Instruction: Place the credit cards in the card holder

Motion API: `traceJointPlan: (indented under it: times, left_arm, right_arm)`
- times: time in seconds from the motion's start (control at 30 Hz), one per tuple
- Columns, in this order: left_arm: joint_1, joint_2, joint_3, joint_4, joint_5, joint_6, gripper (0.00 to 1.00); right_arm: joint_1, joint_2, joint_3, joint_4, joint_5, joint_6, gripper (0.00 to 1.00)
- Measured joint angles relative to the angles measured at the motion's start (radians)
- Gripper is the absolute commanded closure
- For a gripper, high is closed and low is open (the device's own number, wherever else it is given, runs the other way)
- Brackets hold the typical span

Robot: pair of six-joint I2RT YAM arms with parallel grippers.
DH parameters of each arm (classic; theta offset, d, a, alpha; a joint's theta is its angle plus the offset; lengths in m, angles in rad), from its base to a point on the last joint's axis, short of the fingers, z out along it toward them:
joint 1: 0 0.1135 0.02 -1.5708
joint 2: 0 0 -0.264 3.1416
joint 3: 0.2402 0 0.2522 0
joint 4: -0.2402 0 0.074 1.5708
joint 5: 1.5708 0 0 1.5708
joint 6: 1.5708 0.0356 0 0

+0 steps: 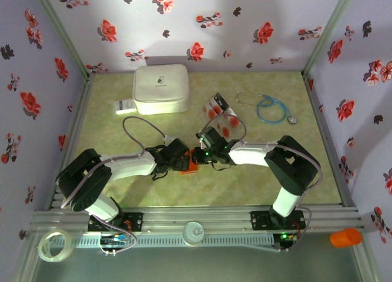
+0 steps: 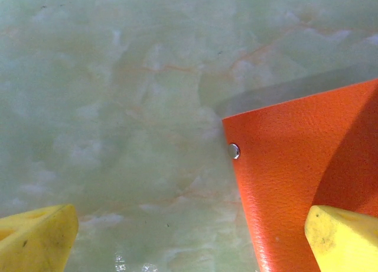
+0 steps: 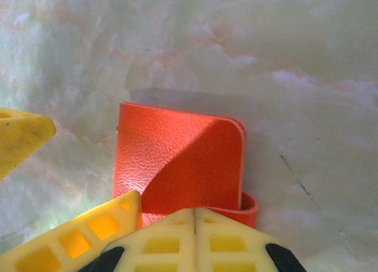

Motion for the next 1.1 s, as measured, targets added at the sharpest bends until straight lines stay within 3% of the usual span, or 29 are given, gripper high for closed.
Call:
traceJointPlan:
  times: [0.83, 1.1]
  left_arm:
    - [0.000, -0.013, 0.000, -0.014, -0.007, 0.000, 0.00]
    - [0.021, -0.065, 0.000, -0.042, -0.008, 0.005, 0.00]
  right_arm:
    - [0.023, -0.029, -0.085, 0.138, 0.042, 0.103, 1.00]
    - [0.026, -0.051, -0.153, 0.232, 0.042, 0.215, 0.85]
